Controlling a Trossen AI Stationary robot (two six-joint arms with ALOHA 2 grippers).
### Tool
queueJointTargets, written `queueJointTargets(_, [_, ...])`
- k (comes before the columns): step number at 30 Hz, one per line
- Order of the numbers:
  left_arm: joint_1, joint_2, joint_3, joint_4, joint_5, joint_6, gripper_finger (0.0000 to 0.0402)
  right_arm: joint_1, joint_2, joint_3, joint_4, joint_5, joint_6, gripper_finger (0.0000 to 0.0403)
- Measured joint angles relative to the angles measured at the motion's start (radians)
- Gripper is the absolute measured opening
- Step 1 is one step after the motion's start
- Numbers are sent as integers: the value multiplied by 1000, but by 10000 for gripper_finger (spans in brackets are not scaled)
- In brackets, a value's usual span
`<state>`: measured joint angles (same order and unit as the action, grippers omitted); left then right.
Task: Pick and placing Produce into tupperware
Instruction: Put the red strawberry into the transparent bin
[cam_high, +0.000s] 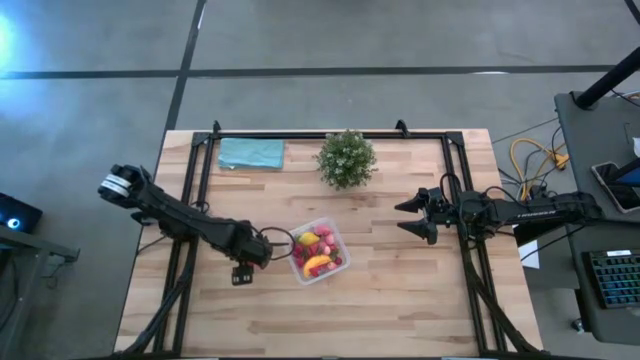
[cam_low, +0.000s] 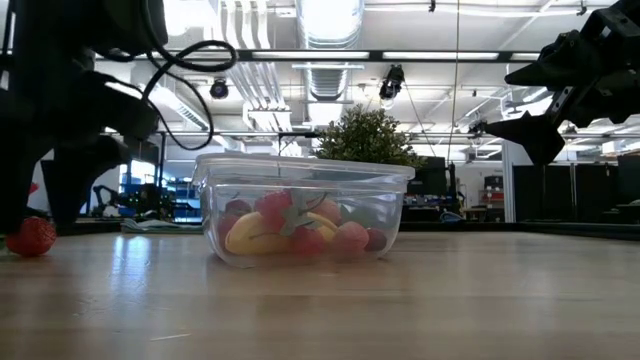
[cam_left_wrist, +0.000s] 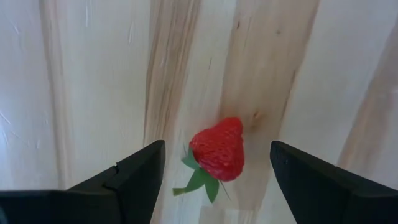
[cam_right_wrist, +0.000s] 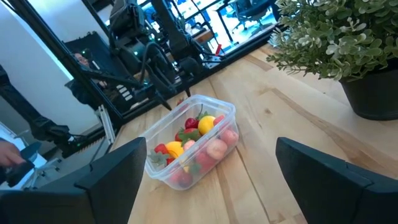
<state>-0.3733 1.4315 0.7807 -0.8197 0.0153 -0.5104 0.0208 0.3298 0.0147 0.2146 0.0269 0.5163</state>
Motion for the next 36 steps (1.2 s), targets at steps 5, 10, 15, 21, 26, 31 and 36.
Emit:
queueJointTargets(5, [0,43,0,1,-1,0,276,0,0,0,0,0,0,345])
queueJointTargets(10, [0,81,-1,1,-2,-1,276,0,0,0,0,0,0,349])
queueJointTargets(15, [0,86,-1,2,-2,1,266,0,0,0,0,0,0,348])
queueJointTargets(21, [0,79,-2,3,-1,1,216,0,0,0,0,0,0,347])
queueJointTargets(26, [0,78,-2,4,0,1,168,0,0,0,0,0,0,349])
queueJointTargets(31, [0,77,-2,4,2,1,131,0,0,0,0,0,0,345])
queueJointTargets(36, [0,77,-2,3,2,1,120,0,0,0,0,0,0,349])
